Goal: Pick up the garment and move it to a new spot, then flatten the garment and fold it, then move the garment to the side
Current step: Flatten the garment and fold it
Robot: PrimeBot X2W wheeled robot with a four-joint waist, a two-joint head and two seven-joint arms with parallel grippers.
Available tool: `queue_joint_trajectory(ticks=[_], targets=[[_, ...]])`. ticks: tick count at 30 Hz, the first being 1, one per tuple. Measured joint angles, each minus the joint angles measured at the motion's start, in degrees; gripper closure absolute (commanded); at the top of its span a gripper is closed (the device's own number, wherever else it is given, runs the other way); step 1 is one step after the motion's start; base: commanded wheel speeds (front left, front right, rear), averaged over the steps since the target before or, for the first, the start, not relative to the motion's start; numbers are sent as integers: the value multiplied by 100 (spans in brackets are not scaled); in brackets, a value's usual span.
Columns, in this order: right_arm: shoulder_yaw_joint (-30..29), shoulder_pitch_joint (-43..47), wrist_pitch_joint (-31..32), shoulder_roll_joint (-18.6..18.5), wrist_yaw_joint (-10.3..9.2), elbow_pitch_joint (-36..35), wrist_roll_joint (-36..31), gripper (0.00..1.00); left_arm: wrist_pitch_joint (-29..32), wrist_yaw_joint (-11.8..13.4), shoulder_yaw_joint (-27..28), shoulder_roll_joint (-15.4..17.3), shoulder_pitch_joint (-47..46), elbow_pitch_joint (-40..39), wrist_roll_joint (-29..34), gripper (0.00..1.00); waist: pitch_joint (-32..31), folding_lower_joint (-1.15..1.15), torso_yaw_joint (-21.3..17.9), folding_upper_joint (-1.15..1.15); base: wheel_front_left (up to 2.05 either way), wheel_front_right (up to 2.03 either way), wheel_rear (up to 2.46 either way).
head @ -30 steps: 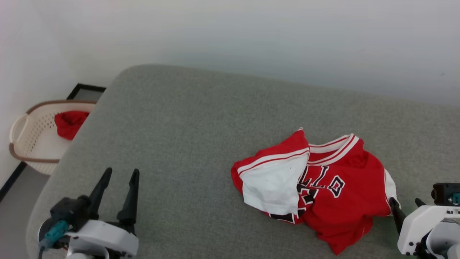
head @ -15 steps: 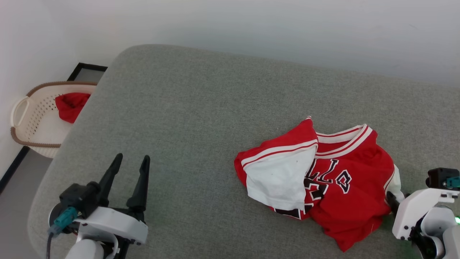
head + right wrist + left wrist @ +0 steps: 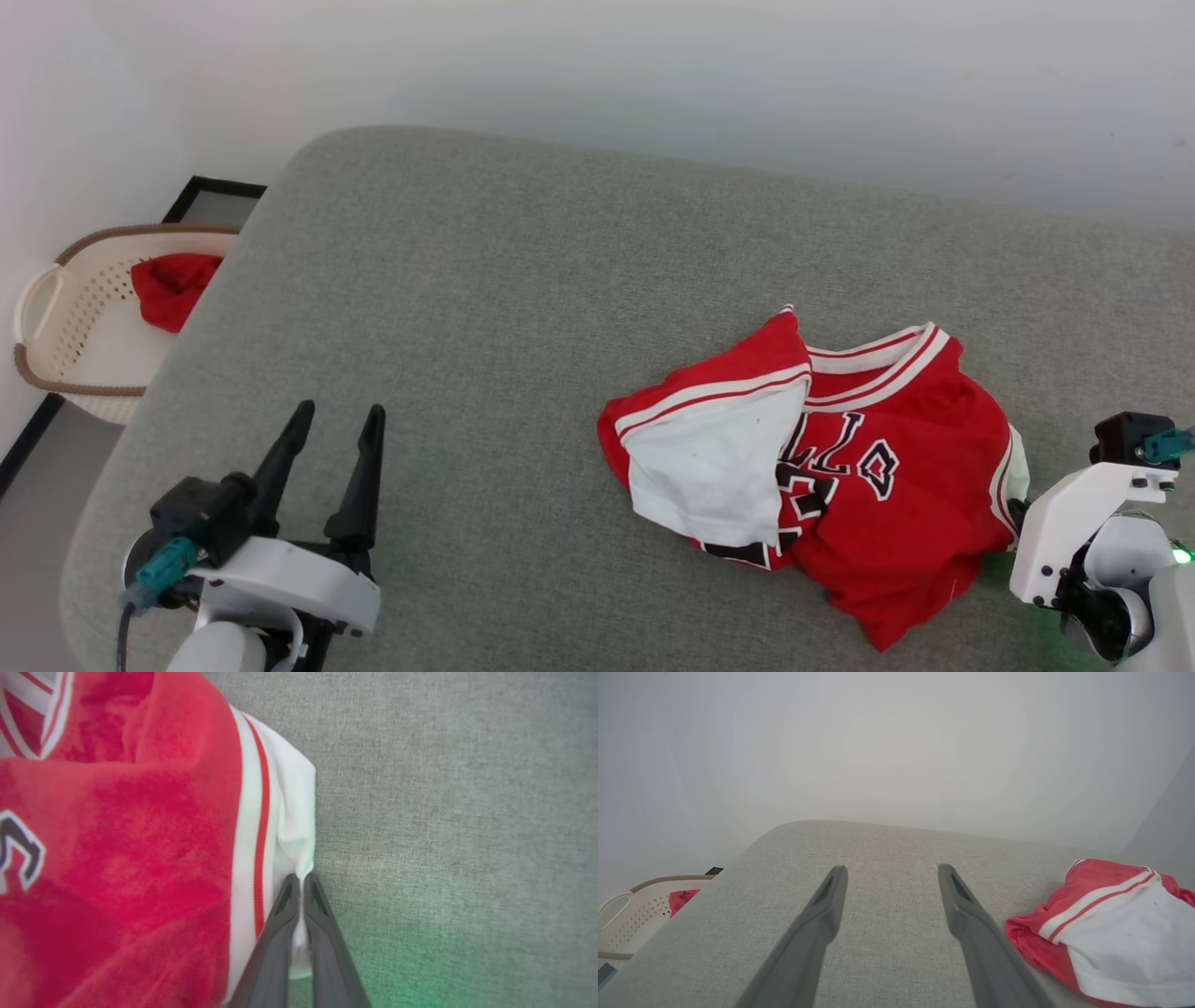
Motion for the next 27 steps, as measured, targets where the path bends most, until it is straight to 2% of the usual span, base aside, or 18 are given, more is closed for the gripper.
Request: queue_joint_trajectory(ticks=[5,14,20,26,27], targets=[[-51,107,160,-91,0,-375,-53,100,0,0,14,5,2,-30,-1,0,-50,0,-66,0,0,0,0],[-363,114,59,-701,0,-929,-301,100,0,-1,35,49,68,-103,-1,0,-154,0,-223,0,0,0,0],[-816,119,-15,-1100,-1,-906,-506,100,0,0,-13,59,67,-102,-11,0,-201,0,-301,0,0,0,0],[-1060,232,-158,-1151,0,-641,-620,100,0,-1,-130,76,41,-87,-62,0,-165,0,-326,0,0,0,0],[-1077,230,-200,-1139,0,-576,-619,87,0,-1,-154,83,32,-76,-94,0,-155,0,-334,0,0,0,0]])
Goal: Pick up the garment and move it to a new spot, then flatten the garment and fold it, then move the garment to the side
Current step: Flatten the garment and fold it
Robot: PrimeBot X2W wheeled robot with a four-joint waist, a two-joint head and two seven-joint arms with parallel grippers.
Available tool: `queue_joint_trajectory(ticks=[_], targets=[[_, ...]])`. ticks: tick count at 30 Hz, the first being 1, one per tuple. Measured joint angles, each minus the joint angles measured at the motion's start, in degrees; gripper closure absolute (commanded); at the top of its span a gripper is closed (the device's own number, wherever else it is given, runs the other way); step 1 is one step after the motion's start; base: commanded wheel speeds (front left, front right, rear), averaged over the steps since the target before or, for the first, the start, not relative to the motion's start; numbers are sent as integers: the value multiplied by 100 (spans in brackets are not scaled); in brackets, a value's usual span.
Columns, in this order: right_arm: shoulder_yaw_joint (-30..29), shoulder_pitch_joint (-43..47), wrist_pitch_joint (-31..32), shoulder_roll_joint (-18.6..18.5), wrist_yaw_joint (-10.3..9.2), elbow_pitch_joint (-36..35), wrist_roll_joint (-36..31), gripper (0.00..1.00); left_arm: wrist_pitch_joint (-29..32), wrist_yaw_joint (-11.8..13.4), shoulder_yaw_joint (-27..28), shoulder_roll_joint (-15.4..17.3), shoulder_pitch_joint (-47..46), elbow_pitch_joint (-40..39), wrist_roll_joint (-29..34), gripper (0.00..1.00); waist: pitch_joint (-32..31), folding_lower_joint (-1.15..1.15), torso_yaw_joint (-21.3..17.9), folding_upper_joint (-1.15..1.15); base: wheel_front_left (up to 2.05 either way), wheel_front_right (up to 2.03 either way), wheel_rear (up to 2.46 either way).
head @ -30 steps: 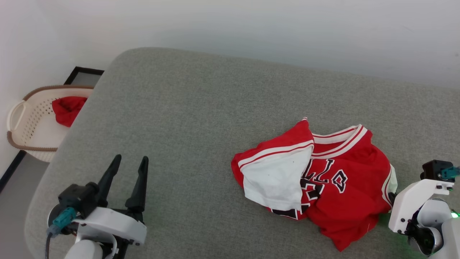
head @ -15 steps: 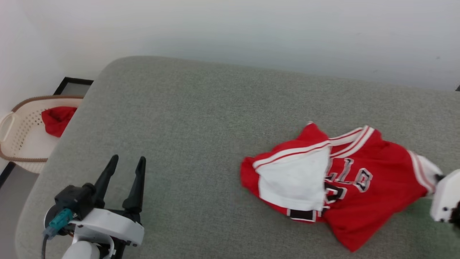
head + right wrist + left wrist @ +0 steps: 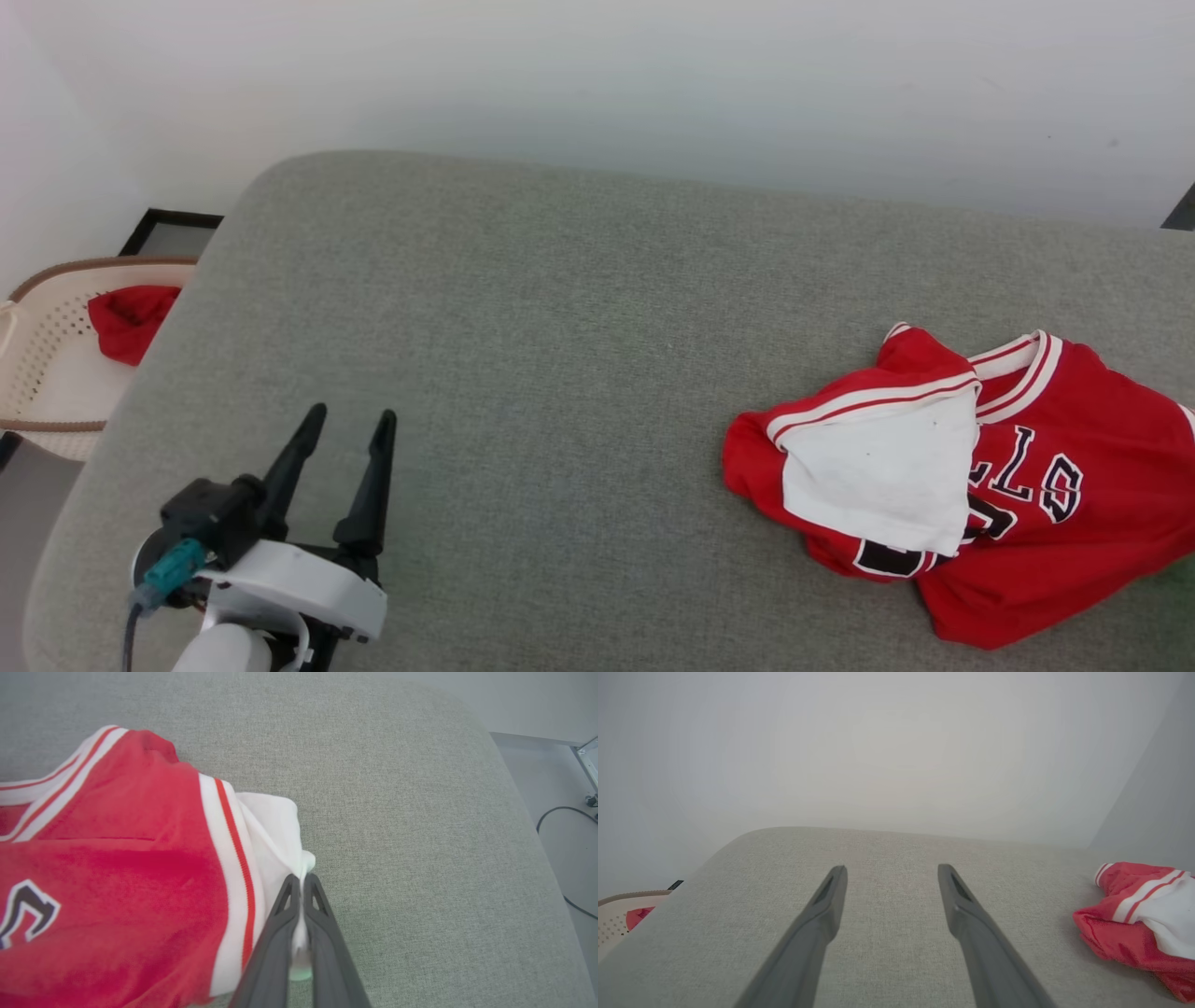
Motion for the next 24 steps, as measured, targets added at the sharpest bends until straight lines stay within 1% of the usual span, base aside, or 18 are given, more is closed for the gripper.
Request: queue_joint_trajectory(ticks=[1,2,3,9,13,16,19,24], targets=[[-8,0,-46,9,-1,67,0,62,0,1,-35,12,-10,12,-25,0,9,0,-8,0,0,0,0],[10,-2,-88,14,0,119,-2,23,0,0,-93,32,-29,29,-54,0,15,0,-18,0,0,0,0],[43,-14,-132,16,0,162,-14,0,1,0,-137,52,-52,44,-79,0,18,0,-31,0,0,0,0],[130,-186,-357,78,-1,226,5,0,29,0,-432,280,-220,125,-246,0,-8,0,-148,0,0,0,0],[292,-174,-577,126,-1,-26,93,0,278,1,-675,432,-388,64,-448,0,-54,0,-245,0,0,0,0],[432,-46,-833,224,-1,-376,194,0,631,0,-906,549,-539,-82,-649,0,-85,0,-329,0,0,0,0],[535,202,-1082,416,-1,-733,276,0,1056,0,-1043,633,-711,-240,-933,0,-114,0,-419,0,0,0,0],[698,656,-1390,798,-1,-1167,330,0,2048,0,-1341,724,-1033,-566,-1472,0,-170,0,-594,0,0,0,0]])
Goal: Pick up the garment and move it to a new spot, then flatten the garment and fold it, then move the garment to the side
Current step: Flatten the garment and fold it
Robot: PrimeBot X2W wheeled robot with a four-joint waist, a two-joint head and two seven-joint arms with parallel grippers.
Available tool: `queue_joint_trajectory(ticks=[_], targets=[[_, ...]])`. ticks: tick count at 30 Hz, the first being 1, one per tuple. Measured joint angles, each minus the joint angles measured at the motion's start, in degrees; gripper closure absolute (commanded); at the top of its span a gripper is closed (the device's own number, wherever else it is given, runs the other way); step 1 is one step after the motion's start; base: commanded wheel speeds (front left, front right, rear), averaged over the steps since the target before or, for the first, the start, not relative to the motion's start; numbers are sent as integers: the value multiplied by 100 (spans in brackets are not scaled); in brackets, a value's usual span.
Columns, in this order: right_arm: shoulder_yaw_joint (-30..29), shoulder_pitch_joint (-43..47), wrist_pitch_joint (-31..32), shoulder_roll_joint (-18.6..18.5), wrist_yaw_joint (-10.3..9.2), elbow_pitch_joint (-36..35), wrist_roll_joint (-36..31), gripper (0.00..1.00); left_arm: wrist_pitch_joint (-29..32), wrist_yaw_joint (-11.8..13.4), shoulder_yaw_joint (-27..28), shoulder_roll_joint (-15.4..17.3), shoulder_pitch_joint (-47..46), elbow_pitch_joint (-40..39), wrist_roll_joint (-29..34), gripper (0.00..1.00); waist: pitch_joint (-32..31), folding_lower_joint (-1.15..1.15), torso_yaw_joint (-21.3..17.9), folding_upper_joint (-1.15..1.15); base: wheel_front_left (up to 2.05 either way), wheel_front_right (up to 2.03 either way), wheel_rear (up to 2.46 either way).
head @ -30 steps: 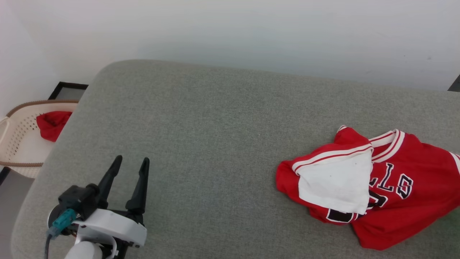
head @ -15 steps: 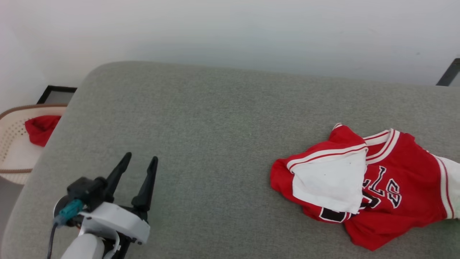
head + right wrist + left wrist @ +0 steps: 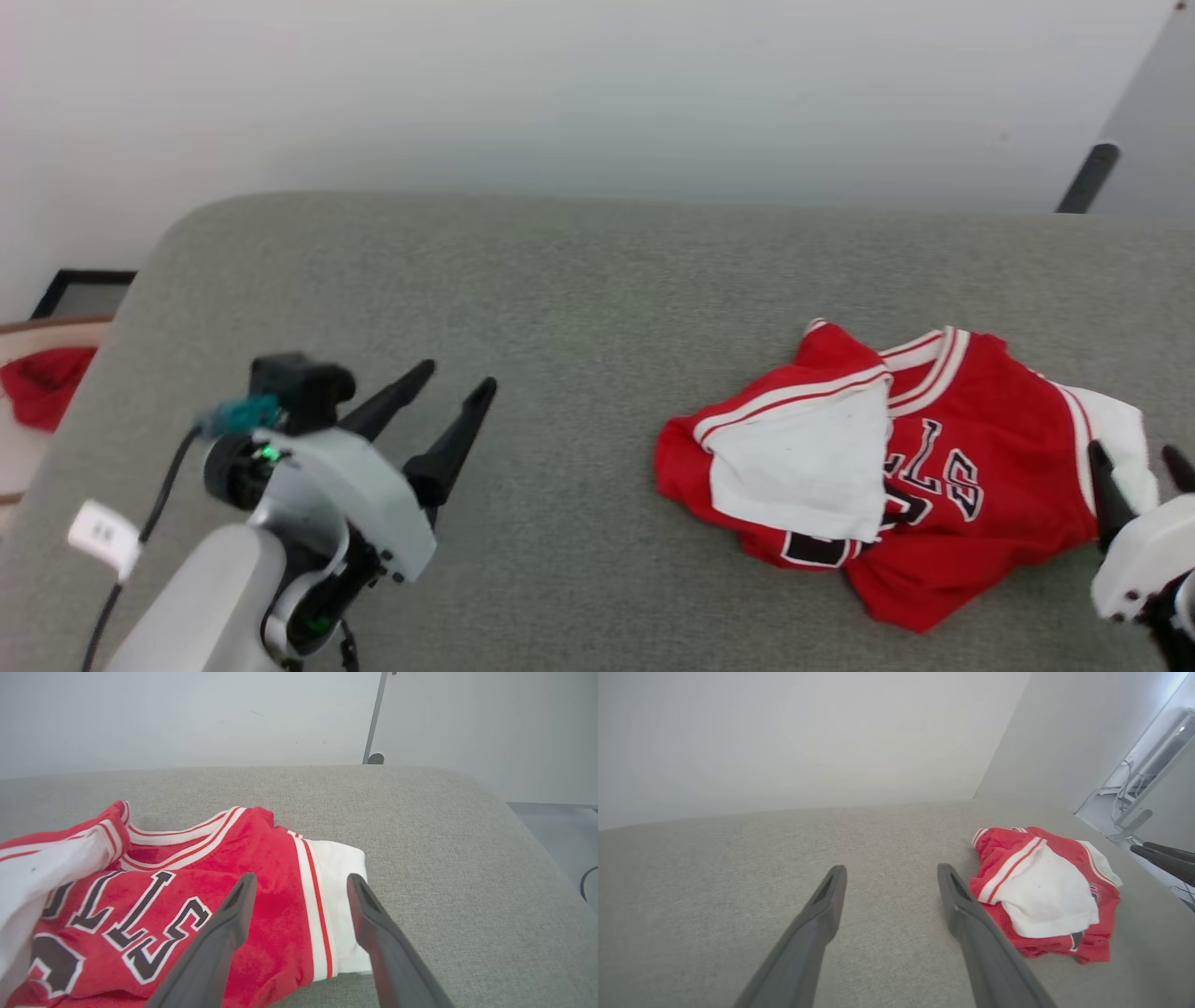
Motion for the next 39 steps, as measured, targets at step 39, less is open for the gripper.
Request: queue_joint_trajectory(ticks=[39], targets=[[617,283,-951,845,0,-381,307,0,1942,1,-1997,163,-1346,1271,-1143,0,507,0,-1688,0,0,0,0]])
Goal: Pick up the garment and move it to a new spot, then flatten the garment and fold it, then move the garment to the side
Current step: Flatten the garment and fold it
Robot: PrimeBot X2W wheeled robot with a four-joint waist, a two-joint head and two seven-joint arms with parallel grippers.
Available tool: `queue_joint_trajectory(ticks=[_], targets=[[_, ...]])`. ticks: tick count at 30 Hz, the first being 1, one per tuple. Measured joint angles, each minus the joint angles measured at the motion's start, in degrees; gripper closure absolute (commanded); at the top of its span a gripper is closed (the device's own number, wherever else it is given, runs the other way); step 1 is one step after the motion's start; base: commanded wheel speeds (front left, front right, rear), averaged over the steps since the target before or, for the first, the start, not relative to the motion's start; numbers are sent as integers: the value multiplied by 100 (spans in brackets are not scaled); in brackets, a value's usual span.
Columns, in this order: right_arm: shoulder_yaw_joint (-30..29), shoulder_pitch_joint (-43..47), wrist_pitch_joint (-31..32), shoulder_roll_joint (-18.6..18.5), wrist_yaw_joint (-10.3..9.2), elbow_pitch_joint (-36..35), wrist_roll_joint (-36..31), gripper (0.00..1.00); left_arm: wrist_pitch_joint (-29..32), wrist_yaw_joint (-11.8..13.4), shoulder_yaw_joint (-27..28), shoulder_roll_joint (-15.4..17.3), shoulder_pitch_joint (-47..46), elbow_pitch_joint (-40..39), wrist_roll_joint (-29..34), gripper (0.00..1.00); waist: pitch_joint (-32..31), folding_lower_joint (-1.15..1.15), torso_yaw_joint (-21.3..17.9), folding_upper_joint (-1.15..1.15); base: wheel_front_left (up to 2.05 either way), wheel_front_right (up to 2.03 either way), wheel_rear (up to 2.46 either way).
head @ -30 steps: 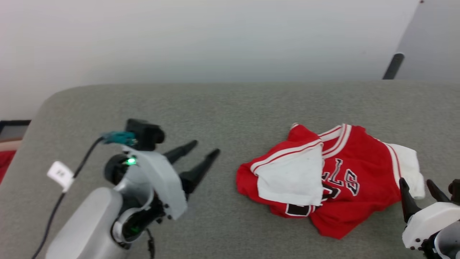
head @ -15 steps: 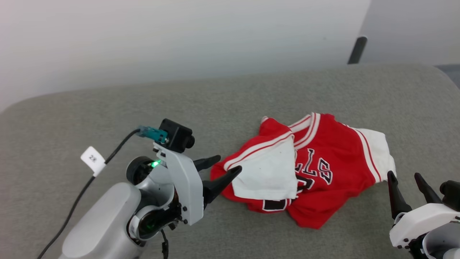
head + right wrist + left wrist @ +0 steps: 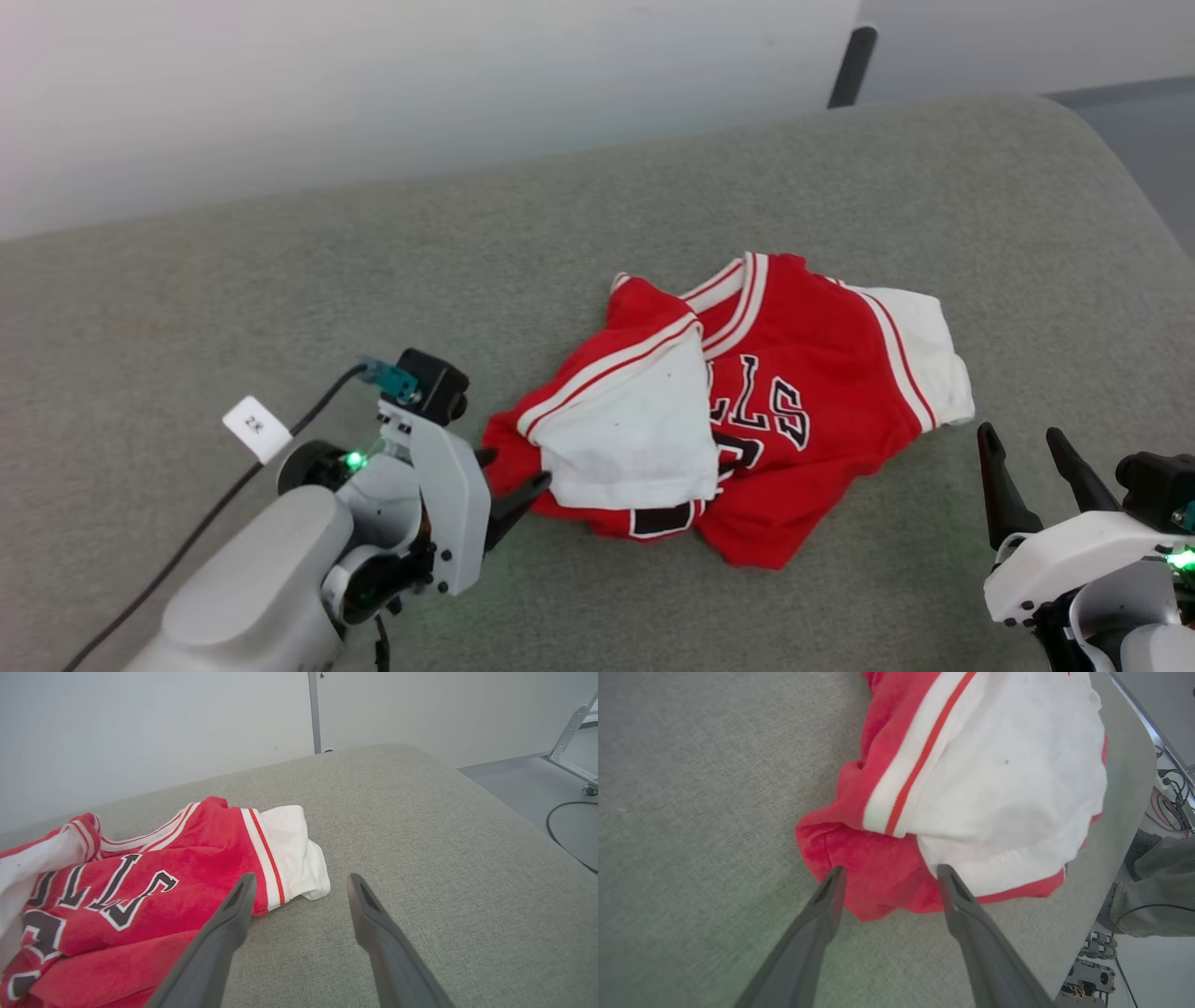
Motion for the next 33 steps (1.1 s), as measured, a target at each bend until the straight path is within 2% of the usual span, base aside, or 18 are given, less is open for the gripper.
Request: queue_joint_trajectory(ticks=[7,10,12,13,14,19,30,33], targets=[[-13,-32,-21,20,0,32,23,0,-122,-1,-386,-47,-161,677,-158,0,149,0,-104,0,0,0,0],[-18,-53,-29,25,0,42,31,0,-212,-1,-388,-157,-258,888,-506,0,189,0,-97,0,0,0,0],[-19,-87,-40,32,0,43,31,0,-242,-1,-444,-181,-322,962,-632,58,201,0,-83,0,0,0,0],[-21,-106,-46,34,0,42,31,0,-267,-1,-482,-172,-374,1002,-669,82,205,0,-74,0,0,0,0],[-24,-115,-49,35,0,42,30,0,-263,-1,-521,-159,-421,1049,-728,100,206,0,-62,0,0,0,0],[-75,-114,-53,35,0,41,2,0,-220,-2,-699,-35,-538,1126,-938,100,186,0,25,0,0,0,0],[-165,-47,16,5,0,-68,-56,0,-334,-2,-921,603,-673,1284,-1001,100,93,0,324,0,0,0,0],[-158,-26,43,0,0,-83,-56,0,-391,-3,-967,662,-664,1388,-1003,100,61,0,395,0,0,0,0]])
